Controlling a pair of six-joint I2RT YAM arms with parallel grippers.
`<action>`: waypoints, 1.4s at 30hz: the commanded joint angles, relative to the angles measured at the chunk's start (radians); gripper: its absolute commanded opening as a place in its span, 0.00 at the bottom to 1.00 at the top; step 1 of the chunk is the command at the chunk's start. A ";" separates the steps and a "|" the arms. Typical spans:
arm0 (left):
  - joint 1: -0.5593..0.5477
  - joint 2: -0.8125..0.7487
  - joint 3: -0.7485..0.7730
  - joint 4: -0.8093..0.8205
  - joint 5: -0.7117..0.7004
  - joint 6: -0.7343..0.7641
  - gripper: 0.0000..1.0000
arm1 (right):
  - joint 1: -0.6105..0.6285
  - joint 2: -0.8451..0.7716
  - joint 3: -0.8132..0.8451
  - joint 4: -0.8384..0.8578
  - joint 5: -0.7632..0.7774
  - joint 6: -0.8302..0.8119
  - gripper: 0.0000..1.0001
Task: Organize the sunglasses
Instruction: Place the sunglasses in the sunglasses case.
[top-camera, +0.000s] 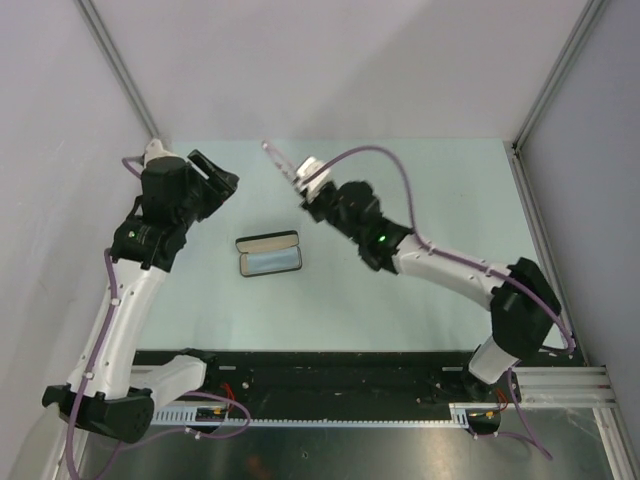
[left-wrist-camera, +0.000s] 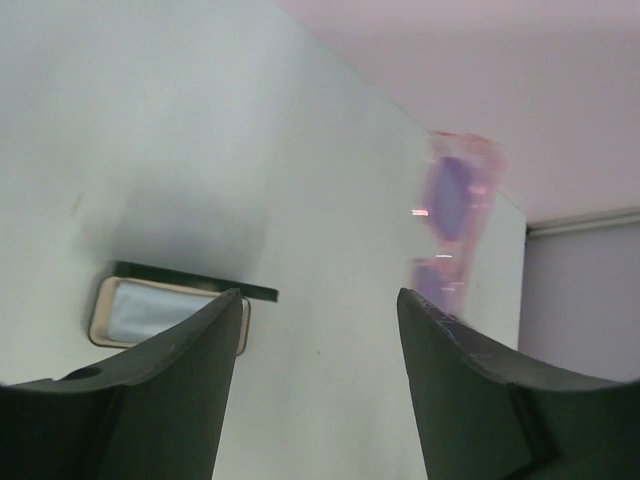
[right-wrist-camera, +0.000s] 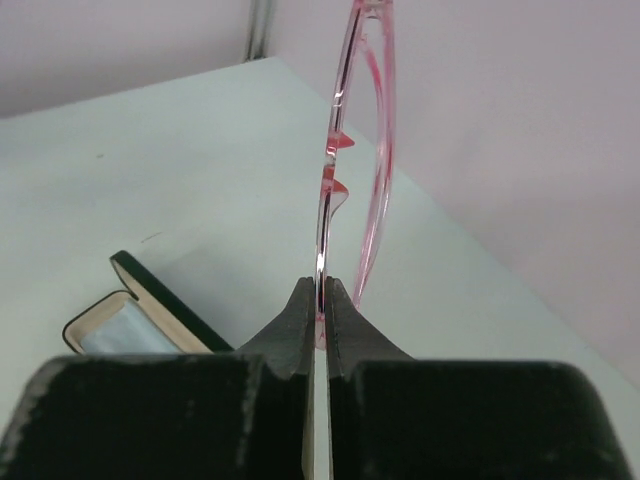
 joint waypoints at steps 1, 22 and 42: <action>0.074 -0.002 -0.004 0.015 0.023 0.101 0.69 | -0.112 -0.094 0.043 -0.121 -0.276 0.214 0.00; 0.371 0.064 -0.247 0.041 0.273 0.113 0.71 | -0.177 -0.048 0.043 -0.434 -0.936 0.240 0.00; 0.495 0.072 -0.444 0.105 0.402 0.198 0.71 | -0.166 0.486 0.580 -1.075 -1.125 -0.073 0.00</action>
